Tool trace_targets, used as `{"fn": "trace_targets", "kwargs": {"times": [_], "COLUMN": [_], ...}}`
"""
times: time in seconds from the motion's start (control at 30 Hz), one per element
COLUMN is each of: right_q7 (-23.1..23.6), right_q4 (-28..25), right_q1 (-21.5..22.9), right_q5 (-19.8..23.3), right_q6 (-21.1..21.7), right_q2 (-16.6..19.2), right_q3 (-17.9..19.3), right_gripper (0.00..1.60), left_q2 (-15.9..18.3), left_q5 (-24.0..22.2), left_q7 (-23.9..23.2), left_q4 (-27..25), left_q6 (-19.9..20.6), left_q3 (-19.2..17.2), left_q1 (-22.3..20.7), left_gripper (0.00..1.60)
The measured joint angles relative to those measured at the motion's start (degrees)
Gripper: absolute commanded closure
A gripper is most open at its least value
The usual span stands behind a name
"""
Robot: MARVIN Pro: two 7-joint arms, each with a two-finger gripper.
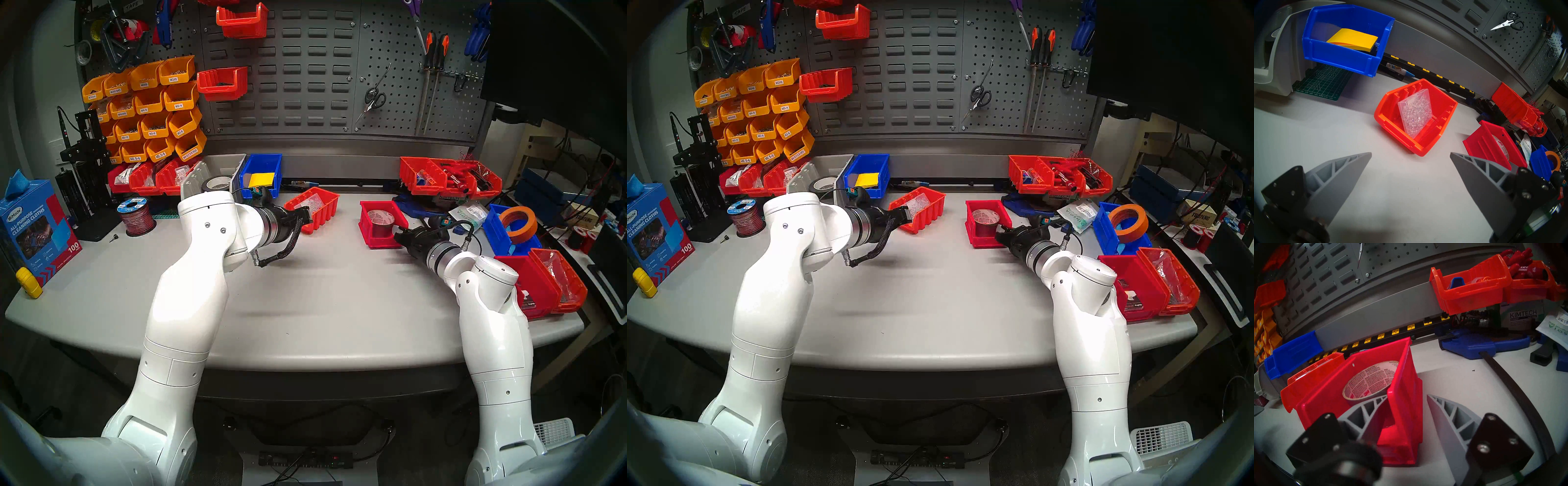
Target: Hang all the unorganized tool boxes onto the wall
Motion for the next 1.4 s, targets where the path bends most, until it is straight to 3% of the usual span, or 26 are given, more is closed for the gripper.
{"fn": "trace_targets", "kwargs": {"times": [0.1,0.27,0.3,0.47,1.03,1.4], "right_q7": [0.00,0.31,0.49,1.39,4.17,0.87], "right_q4": [0.20,0.55,0.63,0.91,1.76,0.41], "right_q1": [0.19,0.40,0.41,0.42,0.01,-1.08], "right_q5": [0.04,0.29,0.37,0.80,1.57,-0.87], "right_q6": [-0.03,-0.01,0.00,-0.01,-1.49,-3.25], "right_q2": [0.02,0.08,0.12,0.41,2.11,1.99], "right_q3": [0.09,0.04,-0.04,-0.51,-1.28,-0.75], "right_gripper": [0.81,1.08,1.22,1.60,1.60,1.60], "left_q2": [0.00,0.00,0.00,0.00,0.00,-0.01], "left_q5": [0.00,0.00,0.00,0.00,0.00,0.01], "left_q7": [0.00,0.00,0.00,0.00,0.00,0.00], "left_q4": [0.00,0.00,0.00,0.00,0.00,0.01], "left_q6": [0.00,0.00,0.00,0.00,0.00,0.00], "left_q3": [0.00,0.00,0.00,0.00,0.00,0.00], "left_q1": [0.00,0.00,0.00,0.00,0.02,0.02], "left_gripper": [0.00,0.00,0.00,0.00,0.00,0.00]}}
